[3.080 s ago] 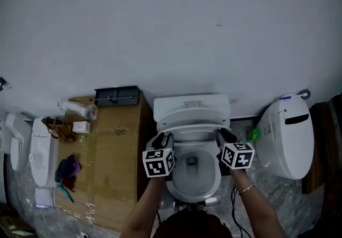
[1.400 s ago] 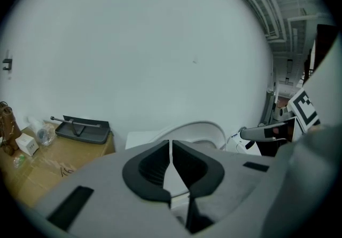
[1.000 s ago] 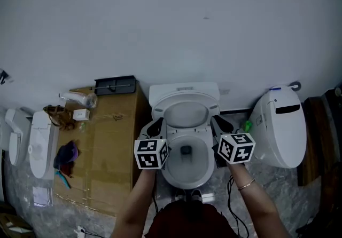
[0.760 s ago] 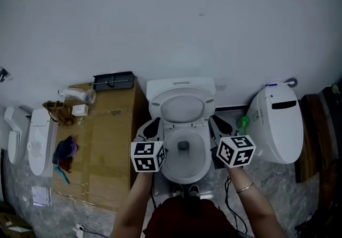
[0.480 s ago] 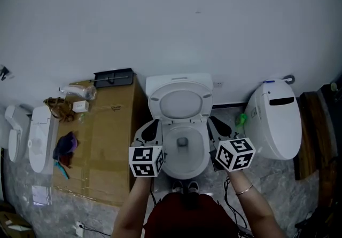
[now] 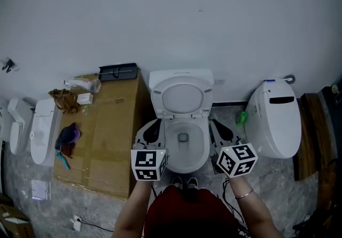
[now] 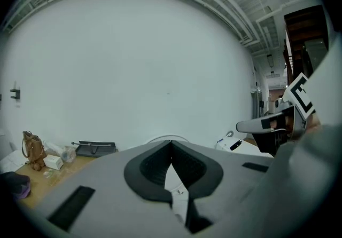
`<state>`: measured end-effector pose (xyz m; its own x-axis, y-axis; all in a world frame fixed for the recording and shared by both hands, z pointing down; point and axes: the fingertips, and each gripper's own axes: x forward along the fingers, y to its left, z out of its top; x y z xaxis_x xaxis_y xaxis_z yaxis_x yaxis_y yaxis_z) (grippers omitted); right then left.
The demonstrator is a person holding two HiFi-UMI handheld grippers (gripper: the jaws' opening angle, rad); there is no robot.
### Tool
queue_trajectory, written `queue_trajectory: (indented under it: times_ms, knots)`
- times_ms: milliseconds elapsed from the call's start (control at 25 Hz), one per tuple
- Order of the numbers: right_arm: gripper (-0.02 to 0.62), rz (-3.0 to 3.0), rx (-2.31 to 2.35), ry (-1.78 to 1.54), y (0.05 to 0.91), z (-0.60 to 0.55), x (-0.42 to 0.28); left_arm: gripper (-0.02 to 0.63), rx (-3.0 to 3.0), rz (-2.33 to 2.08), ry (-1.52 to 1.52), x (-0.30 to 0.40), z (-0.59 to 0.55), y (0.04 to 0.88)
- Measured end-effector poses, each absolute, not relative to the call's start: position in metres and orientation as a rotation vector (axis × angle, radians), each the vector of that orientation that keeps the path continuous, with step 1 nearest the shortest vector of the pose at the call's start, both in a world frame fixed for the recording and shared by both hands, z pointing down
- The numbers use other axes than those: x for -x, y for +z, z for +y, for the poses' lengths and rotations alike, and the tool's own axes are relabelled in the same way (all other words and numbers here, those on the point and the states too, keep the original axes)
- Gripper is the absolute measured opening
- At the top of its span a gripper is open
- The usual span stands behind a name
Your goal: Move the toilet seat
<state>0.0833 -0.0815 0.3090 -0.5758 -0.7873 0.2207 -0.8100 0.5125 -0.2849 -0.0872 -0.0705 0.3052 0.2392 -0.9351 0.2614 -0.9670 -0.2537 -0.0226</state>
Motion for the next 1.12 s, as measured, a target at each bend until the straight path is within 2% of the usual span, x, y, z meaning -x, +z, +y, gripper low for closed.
queue_trajectory:
  times_ms: [1120]
  knots:
    - [0.017, -2.664, -1.358, 0.492, 0.320, -0.030, -0.104, 0.026, -2.338, -1.844, 0.317, 0.061, -0.006, 0.314]
